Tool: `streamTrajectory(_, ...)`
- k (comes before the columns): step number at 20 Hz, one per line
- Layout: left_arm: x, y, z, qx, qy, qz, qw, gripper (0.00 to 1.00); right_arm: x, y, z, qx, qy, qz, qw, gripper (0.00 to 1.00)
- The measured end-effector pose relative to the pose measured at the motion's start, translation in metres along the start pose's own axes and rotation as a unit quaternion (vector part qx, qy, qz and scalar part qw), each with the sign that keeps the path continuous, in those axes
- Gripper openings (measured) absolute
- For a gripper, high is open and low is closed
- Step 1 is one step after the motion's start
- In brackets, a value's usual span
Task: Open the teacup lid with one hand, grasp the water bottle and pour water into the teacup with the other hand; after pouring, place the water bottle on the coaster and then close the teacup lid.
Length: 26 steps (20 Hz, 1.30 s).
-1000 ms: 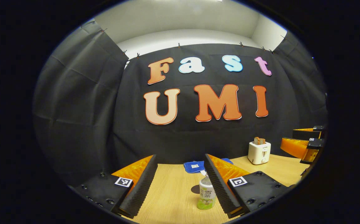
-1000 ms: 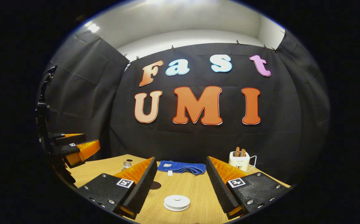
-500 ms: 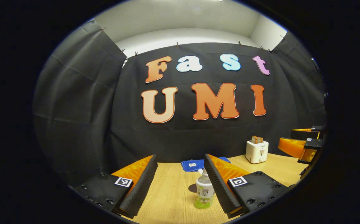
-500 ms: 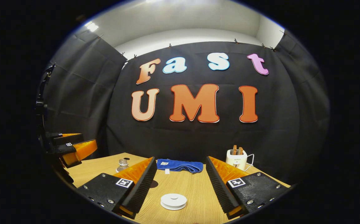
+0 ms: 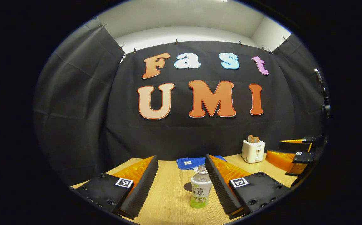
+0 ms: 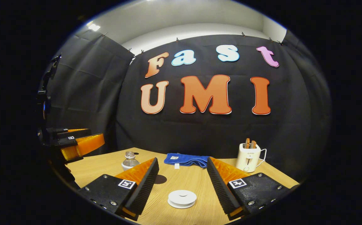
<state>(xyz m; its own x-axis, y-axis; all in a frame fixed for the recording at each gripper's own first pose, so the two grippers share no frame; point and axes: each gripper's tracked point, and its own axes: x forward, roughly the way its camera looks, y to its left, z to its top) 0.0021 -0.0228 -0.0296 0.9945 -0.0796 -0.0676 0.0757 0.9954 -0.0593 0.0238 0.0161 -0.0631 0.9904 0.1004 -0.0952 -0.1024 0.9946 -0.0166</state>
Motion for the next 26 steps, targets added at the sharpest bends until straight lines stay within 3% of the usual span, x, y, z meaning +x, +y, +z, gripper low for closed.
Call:
streamTrajectory(6, 0.003, -0.004, -0.011, -0.01, 0.007, -0.013, 1.0, 0.97, 0.028, -0.01, -0.075, -0.044, 0.093, -0.027, 0.994, 0.88)
streamTrajectory(9, 0.005, -0.001, -0.017, 0.002, 0.013, -0.005, 1.0, 0.96, 0.037, -0.007, -0.102, -0.035, 0.123, -0.023, 0.992, 0.88)
streamTrajectory(11, 0.005, -0.004, -0.021, 0.002, 0.016, -0.01, 1.0, 0.97, 0.043, -0.009, -0.117, -0.023, 0.14, -0.025, 0.99, 0.82)
streamTrajectory(16, 0.007, -0.009, -0.026, -0.004, 0.021, -0.018, 1.0, 0.97, 0.051, -0.011, -0.14, -0.018, 0.163, -0.024, 0.986, 0.71)
streamTrajectory(19, 0.007, -0.011, -0.027, -0.003, 0.02, -0.02, 1.0, 0.97, 0.054, -0.012, -0.148, -0.009, 0.175, -0.022, 0.984, 0.56)
streamTrajectory(26, 0.008, -0.013, -0.028, -0.004, 0.022, -0.02, 1.0, 0.97, 0.057, -0.011, -0.165, -0.019, 0.204, -0.014, 0.979, 0.54)
